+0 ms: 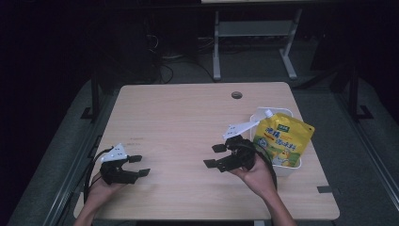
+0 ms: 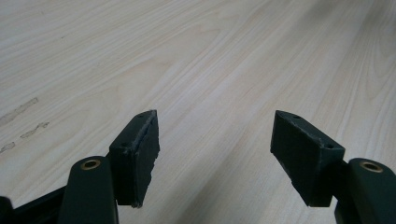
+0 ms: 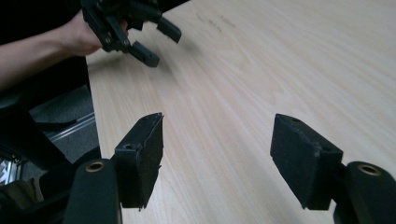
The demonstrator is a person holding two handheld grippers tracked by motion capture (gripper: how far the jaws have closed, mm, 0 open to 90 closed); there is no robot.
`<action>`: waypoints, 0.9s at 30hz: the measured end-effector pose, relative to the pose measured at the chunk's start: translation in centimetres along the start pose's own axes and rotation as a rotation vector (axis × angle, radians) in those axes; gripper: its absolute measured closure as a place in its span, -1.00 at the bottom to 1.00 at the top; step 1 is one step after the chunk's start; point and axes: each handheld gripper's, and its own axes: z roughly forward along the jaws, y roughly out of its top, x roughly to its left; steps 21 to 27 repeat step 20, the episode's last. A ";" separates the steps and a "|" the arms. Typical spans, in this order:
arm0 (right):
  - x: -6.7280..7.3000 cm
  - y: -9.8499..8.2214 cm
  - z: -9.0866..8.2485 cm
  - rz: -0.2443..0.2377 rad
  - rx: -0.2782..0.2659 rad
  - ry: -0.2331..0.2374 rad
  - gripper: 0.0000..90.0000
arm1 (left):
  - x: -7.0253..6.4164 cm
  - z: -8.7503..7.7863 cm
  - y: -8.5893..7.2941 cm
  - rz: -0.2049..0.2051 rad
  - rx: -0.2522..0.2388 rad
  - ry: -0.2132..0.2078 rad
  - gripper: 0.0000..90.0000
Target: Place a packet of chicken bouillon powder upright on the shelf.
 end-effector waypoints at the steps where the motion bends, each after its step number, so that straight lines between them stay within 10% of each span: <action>1: 0.0 -0.2 0.4 0.003 0.004 0.006 -0.25 | 0.0 0.0 0.0 0.001 0.001 0.000 -0.29; 16: 0.5 -2.9 5.4 0.016 0.068 0.042 -0.32 | -0.3 0.1 0.0 0.009 0.011 -0.004 -0.32; 27: 1.0 -3.3 5.8 0.016 0.060 0.045 -0.34 | -0.4 0.1 -0.2 0.011 0.009 -0.009 -0.33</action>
